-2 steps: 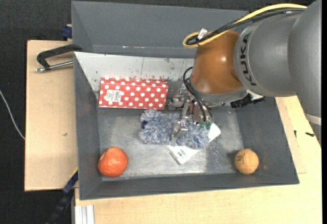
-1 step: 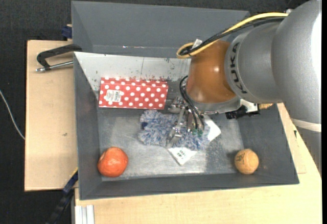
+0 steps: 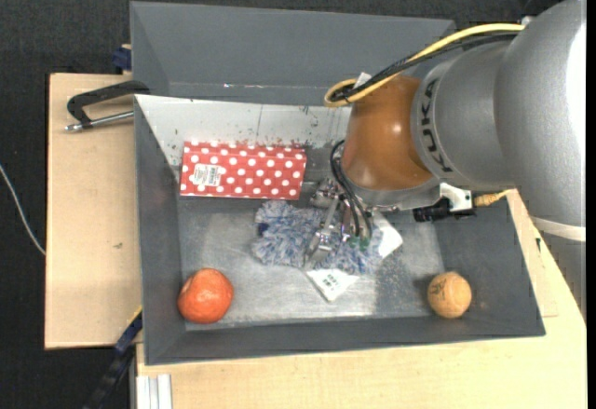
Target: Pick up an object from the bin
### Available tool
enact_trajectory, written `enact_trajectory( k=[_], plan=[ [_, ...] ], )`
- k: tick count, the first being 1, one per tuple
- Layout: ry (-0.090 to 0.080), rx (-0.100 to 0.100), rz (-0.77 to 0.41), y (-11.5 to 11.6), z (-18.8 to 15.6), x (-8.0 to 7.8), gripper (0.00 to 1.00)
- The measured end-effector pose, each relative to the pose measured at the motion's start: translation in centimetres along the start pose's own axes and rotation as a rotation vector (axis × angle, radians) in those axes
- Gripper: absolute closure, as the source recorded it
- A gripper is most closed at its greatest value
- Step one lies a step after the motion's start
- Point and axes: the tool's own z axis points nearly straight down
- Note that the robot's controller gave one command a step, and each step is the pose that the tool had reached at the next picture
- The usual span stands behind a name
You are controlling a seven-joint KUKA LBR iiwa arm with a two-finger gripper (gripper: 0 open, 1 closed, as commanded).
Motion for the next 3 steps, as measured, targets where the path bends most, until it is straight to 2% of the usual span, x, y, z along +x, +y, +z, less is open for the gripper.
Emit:
enact_trajectory(
  k=[1, 2, 3],
  plan=[
    [0.003, 0.001, -0.025, 0.15, -0.05, -0.12, 0.00],
    [0.020, 0.000, -0.003, 0.22, -0.28, 0.10, 1.00],
    [0.020, 0.000, -0.003, 0.22, -0.28, 0.09, 1.00]
  ],
)
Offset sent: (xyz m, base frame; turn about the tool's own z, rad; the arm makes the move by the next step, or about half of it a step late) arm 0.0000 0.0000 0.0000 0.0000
